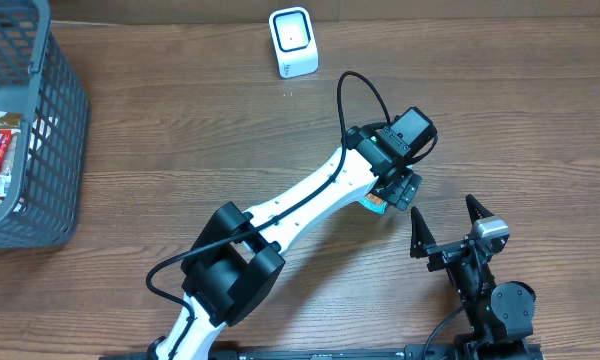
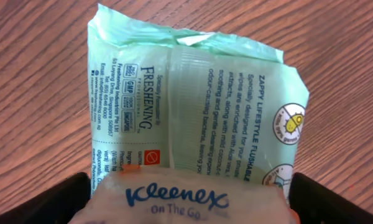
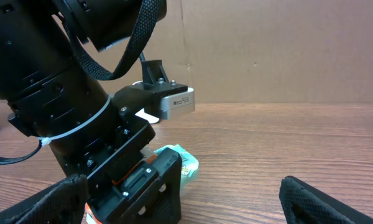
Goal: Scan the item barcode
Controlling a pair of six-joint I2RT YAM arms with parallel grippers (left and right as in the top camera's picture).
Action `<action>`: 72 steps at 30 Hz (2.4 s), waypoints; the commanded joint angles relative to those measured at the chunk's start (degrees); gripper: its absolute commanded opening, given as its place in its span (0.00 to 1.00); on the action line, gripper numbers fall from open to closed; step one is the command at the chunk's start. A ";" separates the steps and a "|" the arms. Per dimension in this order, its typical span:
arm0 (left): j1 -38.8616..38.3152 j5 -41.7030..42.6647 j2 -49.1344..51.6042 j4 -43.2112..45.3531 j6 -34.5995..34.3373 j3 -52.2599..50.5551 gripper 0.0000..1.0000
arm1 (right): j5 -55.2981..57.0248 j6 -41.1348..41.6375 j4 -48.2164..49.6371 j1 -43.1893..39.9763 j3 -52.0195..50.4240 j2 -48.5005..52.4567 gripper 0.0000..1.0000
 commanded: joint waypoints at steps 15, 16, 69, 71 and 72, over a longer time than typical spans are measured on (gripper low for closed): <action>-0.63 -0.70 -1.36 -1.38 1.75 3.50 0.87 | -0.09 0.26 0.22 0.00 -0.61 -0.57 1.00; -0.63 -0.70 -1.36 -1.62 1.75 3.69 0.87 | -0.09 0.26 0.24 0.00 -0.61 -0.57 1.00; 0.26 -0.52 -5.92 -5.62 0.59 3.02 0.84 | -0.09 0.26 0.24 0.00 -0.61 -0.57 1.00; 0.28 -0.48 -5.64 -5.03 0.59 1.81 0.85 | -0.09 0.26 0.22 0.00 -0.61 -0.57 1.00; 0.28 -0.44 -5.35 -4.50 0.61 1.29 0.87 | -0.09 0.26 0.24 0.00 -0.61 -0.57 1.00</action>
